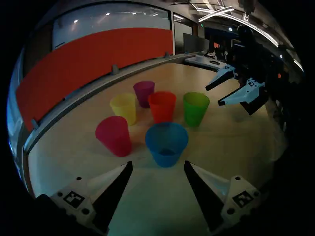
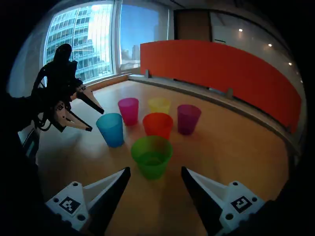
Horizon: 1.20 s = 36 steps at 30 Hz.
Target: Pour water
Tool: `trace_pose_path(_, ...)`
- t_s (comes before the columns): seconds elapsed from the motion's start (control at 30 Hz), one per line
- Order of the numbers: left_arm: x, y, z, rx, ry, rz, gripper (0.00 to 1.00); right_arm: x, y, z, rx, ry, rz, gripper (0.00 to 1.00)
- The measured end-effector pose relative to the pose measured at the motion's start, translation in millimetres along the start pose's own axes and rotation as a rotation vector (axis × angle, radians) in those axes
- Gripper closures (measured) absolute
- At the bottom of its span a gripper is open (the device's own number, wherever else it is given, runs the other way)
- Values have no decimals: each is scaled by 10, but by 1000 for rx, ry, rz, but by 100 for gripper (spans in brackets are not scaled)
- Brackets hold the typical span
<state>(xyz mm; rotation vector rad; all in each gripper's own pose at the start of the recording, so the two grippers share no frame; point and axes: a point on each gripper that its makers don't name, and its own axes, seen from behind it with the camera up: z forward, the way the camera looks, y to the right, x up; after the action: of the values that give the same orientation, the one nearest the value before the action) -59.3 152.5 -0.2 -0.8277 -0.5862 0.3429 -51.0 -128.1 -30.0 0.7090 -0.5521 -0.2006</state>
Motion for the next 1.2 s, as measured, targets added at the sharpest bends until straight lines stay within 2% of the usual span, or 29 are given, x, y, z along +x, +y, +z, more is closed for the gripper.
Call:
trace_pose_path(0.4, 44, -31, -472, 129, 109, -59, 3, 111, -26, -347, -88, 86, 13, 0)
trace_pose_path(0.9, 392, -411, -1001, 349, 340, -156, 3, 611, 180, -665, -262, 280, 36, 0)
trace_pose_path(1.2, 510, -560, -1271, 491, 442, -170, 3, 815, 431, -864, -397, 382, 78, 0)
